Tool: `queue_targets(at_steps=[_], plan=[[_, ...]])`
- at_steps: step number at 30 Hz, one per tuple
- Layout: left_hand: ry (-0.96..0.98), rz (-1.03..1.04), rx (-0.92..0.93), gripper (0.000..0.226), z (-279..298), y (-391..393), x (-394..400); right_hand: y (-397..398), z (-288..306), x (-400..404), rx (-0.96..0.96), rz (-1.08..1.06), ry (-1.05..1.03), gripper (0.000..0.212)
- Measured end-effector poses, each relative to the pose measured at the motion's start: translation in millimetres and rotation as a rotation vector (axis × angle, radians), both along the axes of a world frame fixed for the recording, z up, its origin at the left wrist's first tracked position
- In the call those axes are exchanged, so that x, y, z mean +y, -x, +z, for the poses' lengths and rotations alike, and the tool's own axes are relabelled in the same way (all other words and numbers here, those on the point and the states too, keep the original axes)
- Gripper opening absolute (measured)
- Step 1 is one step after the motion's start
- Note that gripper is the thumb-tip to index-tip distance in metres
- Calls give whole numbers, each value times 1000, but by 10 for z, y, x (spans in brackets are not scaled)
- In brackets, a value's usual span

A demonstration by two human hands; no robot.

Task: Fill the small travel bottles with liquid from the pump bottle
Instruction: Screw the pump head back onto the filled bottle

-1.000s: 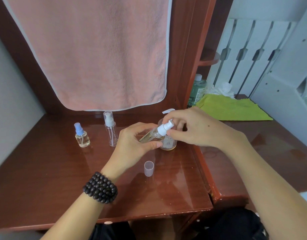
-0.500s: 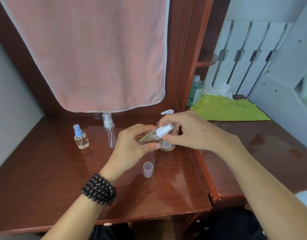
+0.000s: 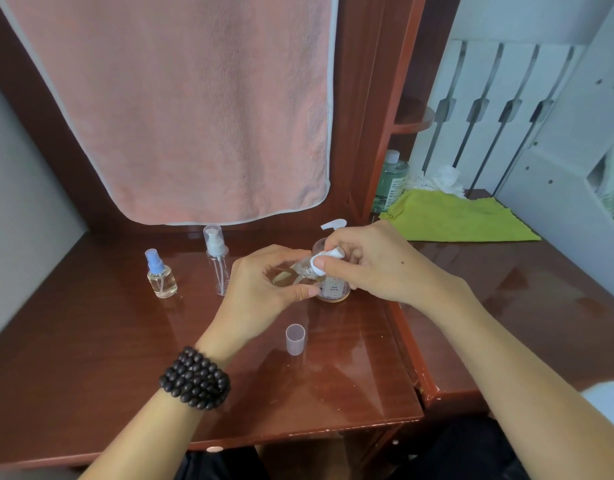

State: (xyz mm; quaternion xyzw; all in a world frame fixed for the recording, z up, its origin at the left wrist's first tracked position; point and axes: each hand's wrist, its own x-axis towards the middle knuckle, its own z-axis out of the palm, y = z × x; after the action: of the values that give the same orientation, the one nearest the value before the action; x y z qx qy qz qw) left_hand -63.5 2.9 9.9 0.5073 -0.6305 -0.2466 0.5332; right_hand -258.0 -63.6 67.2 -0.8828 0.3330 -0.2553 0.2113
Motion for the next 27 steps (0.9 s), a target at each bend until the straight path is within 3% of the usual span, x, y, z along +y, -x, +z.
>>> queue_targets(at_steps=[4, 11, 17, 27], plan=[[26, 46, -42, 46, -11, 4, -8, -32, -86, -1, 27, -42, 4, 29], [-53, 3, 43, 42, -3, -16, 17, -81, -64, 17, -54, 29, 37, 16], [41, 145, -64, 44, -27, -19, 31, -151, -123, 40, -123, -35, -26, 17], [80, 213, -115, 44, -7, -16, 26, -228, -227, 6, -239, -77, -131, 20]])
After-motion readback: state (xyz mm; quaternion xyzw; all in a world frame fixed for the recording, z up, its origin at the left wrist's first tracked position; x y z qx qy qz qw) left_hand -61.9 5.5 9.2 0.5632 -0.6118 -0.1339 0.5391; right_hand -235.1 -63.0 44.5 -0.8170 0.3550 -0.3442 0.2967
